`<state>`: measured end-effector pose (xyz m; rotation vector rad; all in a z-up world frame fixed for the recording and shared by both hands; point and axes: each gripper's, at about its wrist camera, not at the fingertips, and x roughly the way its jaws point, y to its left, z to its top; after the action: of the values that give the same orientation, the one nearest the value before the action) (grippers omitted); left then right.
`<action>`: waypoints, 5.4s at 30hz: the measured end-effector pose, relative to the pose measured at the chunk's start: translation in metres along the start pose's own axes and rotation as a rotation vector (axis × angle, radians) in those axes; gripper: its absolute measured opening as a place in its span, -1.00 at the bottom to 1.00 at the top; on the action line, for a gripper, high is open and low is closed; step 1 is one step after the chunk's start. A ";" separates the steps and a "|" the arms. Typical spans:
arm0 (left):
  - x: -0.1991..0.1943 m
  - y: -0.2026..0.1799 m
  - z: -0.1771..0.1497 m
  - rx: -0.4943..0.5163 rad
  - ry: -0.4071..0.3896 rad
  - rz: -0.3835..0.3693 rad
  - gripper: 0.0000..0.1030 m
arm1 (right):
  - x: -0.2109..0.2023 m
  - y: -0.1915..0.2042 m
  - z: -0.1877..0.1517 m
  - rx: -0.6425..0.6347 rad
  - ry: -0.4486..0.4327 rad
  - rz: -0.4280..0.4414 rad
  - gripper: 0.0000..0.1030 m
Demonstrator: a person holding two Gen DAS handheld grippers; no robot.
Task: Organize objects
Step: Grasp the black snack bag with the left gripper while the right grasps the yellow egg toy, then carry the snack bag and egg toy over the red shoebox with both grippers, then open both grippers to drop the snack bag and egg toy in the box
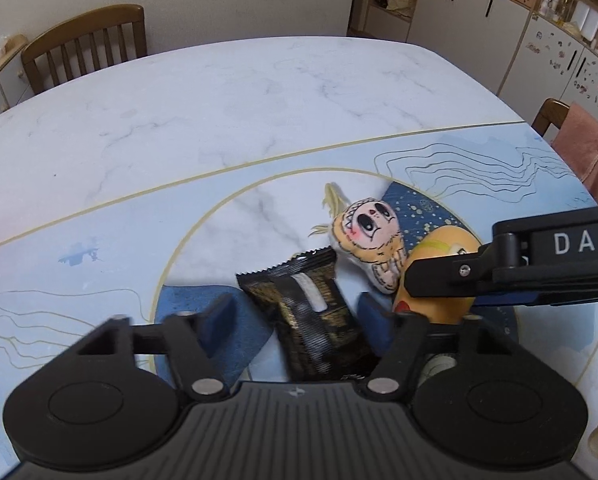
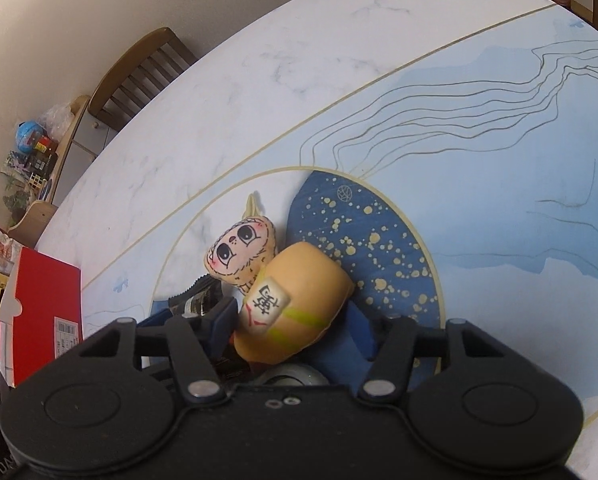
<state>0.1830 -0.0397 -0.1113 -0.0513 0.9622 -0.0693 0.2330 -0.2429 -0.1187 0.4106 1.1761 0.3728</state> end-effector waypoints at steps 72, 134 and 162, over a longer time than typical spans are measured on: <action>-0.224 0.231 -0.064 -0.270 -0.193 0.034 -0.34 | -0.042 0.298 -0.124 -0.880 -0.072 0.082 -0.01; -0.096 0.410 -0.012 -0.186 0.087 0.200 -0.34 | 0.128 0.434 -0.143 -1.087 0.034 -0.010 0.15; -0.151 0.371 -0.016 -0.153 -0.056 0.166 0.18 | 0.058 0.397 -0.116 -0.952 -0.021 0.129 0.41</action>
<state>0.0973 0.3426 -0.0248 -0.1133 0.9112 0.1577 0.1174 0.1422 -0.0075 -0.3430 0.8323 0.9743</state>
